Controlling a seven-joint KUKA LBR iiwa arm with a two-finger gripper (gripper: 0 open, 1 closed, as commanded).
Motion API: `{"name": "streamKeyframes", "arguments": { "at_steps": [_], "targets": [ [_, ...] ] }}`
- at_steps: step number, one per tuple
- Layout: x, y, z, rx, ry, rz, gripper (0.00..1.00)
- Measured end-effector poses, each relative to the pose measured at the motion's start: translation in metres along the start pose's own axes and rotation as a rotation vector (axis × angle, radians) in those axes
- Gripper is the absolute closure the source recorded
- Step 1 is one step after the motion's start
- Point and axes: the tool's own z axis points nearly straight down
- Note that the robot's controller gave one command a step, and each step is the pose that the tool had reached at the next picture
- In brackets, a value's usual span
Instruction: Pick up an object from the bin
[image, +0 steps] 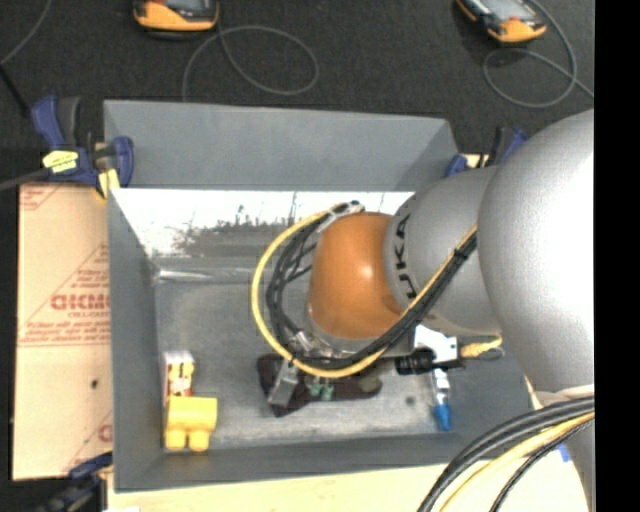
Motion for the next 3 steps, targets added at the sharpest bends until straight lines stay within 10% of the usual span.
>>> {"name": "streamKeyframes", "arguments": {
  "at_steps": [3],
  "targets": [
    [-0.001, 0.000, -0.025, -0.003, -0.004, 0.000, 1.00]
  ]
}}
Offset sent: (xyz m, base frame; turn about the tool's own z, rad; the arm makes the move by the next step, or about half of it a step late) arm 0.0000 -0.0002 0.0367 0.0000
